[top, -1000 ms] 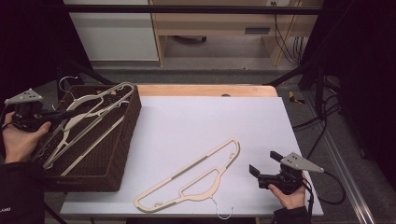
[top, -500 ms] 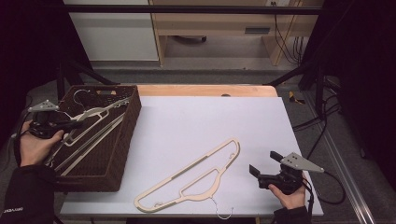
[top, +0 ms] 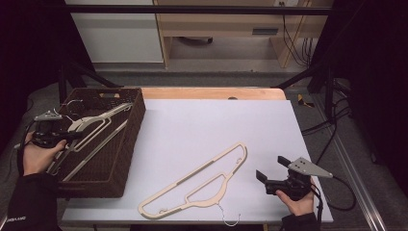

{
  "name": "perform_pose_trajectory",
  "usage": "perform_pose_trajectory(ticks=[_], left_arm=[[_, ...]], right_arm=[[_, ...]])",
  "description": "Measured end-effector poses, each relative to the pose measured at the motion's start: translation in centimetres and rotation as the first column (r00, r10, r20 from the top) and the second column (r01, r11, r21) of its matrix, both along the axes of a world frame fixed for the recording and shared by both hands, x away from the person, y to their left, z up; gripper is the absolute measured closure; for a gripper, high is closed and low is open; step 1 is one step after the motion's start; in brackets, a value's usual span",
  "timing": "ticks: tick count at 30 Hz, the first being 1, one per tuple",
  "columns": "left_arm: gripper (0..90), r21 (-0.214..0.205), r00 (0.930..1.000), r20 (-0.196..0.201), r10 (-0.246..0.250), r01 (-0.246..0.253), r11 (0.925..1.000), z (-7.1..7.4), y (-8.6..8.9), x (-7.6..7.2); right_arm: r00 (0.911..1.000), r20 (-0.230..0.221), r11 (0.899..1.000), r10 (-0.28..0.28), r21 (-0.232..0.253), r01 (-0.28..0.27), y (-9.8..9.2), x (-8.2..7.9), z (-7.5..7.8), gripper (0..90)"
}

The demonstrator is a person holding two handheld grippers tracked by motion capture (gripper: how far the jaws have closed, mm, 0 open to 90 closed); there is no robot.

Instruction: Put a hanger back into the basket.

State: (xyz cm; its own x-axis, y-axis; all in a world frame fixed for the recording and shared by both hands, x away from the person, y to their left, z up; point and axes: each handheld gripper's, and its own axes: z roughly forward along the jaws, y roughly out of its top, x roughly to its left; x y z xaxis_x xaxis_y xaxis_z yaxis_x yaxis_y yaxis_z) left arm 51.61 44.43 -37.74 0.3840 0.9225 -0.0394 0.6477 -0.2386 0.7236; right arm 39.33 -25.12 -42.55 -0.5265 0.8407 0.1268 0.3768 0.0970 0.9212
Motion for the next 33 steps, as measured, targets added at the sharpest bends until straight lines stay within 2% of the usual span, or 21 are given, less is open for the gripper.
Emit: perform_pose_trajectory(ticks=[2, 3, 4, 5, 10, 12, 14, 18, 20, 23, 29, 31, 32, 33], left_arm=[[81.6, 0.010, 0.9992, -0.004, 0.039, -0.039, 0.9992, -0.1, 0.2, 0.1], [80.3, 0.057, 0.9979, -0.019, 0.061, -0.060, 0.9966, -0.2, 0.5, 0.3], [79.4, 0.057, 0.9979, -0.019, 0.061, -0.060, 0.9966, -0.2, 0.5, 0.3], [77.1, 0.071, 0.9960, -0.023, 0.086, -0.085, 0.9939, -0.3, 0.8, 0.3], [69.7, 0.067, 0.9886, -0.052, 0.141, -0.137, 0.9882, -0.9, 1.6, 0.4], [66.2, 0.071, 0.9858, -0.077, 0.149, -0.144, 0.9871, -1.1, 1.7, 0.4], [63.8, 0.090, 0.9832, -0.086, 0.161, -0.153, 0.9841, -1.3, 1.7, 0.5], [57.2, 0.084, 0.9761, -0.113, 0.186, -0.177, 0.9806, -1.6, 1.8, 0.6], [55.0, 0.068, 0.9748, -0.115, 0.191, -0.184, 0.9805, -1.5, 1.9, 0.5], [49.7, 0.064, 0.9772, -0.099, 0.188, -0.182, 0.9812, -0.8, 1.8, 0.2], [34.7, 0.044, 0.9927, 0.019, 0.119, -0.120, 0.9918, 1.4, -0.1, -1.2], [29.6, 0.020, 0.9928, 0.068, 0.099, -0.100, 0.9948, 2.0, -1.0, -1.8], [28.0, 0.020, 0.9928, 0.068, 0.099, -0.100, 0.9948, 2.0, -1.0, -1.8], [25.8, -0.018, 0.9906, 0.108, 0.085, -0.083, 0.9964, 2.6, -1.9, -2.3]], right_arm=[[1.0000, 0.001, 1.000, 0.001, -0.001, -0.001, 0.1, 0.0, 0.0, 3.2], [1.0000, 0.001, 1.000, 0.000, -0.001, 0.000, 0.1, 0.0, 0.0, 3.1], [1.0000, 0.001, 1.000, 0.000, -0.001, 0.000, 0.1, 0.0, 0.0, 3.1], [1.0000, 0.001, 1.000, 0.000, -0.002, 0.000, 0.0, 0.0, 0.0, 3.2], [1.0000, 0.000, 1.000, 0.005, -0.001, -0.005, 0.1, 0.1, -0.1, 3.3], [1.0000, 0.000, 1.000, 0.008, -0.003, -0.008, 0.1, 0.1, -0.1, 3.3], [1.0000, -0.005, 1.000, 0.004, -0.001, -0.004, 0.2, 0.1, -0.1, 3.3], [1.0000, -0.005, 1.000, 0.005, -0.001, -0.005, 0.2, 0.1, -0.1, 3.3], [1.0000, -0.003, 1.000, 0.007, -0.001, -0.007, 0.2, 0.1, -0.1, 3.3], [1.0000, 0.001, 1.000, 0.010, -0.002, -0.010, 0.2, 0.1, -0.1, 3.3], [1.0000, 0.004, 1.000, 0.007, 0.000, -0.007, 0.2, -0.1, 0.1, 3.2], [0.9999, 0.007, 1.000, 0.009, 0.002, -0.009, 0.3, -0.1, 0.2, 3.2], [0.9999, 0.007, 1.000, 0.009, 0.002, -0.009, 0.3, -0.1, 0.2, 3.2], [0.9999, 0.011, 1.000, 0.012, 0.005, -0.012, 0.4, -0.2, 0.3, 3.1]])
